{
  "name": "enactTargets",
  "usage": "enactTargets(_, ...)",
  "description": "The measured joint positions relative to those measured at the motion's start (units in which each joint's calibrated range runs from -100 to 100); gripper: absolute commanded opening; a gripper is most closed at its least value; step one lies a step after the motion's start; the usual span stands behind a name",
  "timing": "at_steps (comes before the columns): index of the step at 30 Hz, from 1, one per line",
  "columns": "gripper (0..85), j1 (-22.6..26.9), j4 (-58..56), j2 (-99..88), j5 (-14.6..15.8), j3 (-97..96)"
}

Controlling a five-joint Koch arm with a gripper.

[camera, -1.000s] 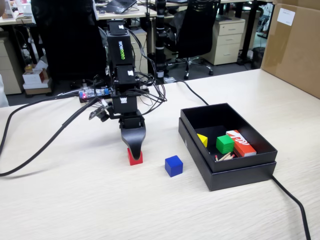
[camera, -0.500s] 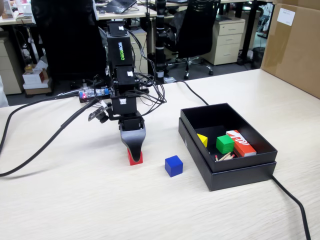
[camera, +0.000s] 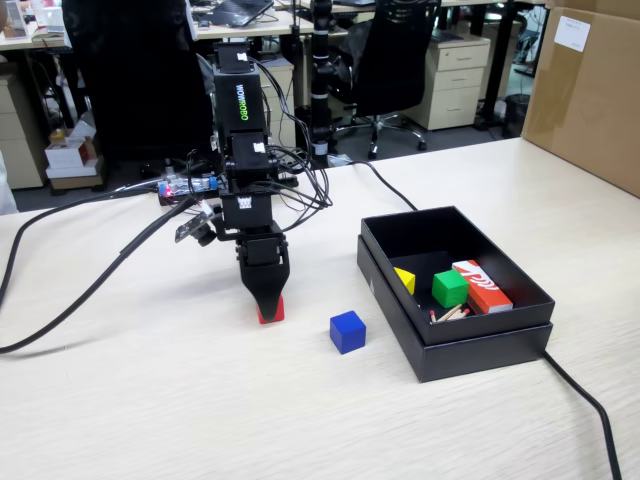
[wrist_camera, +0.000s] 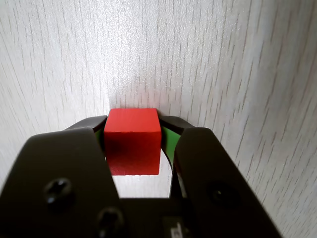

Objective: Put the red cube on top of the blue cube

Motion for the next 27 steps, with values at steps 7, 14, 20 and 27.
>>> enactTargets(7,0.9,0.05,-0.15,-0.39,0.05,0.27)
enactTargets(14,0.9,0.34,-1.47,-8.03,1.12,0.0)
enactTargets(20,0.9,3.32,-4.88,-15.02,3.61,6.85)
enactTargets(27,0.9,6.06,-5.11,-4.01,5.52,24.1)
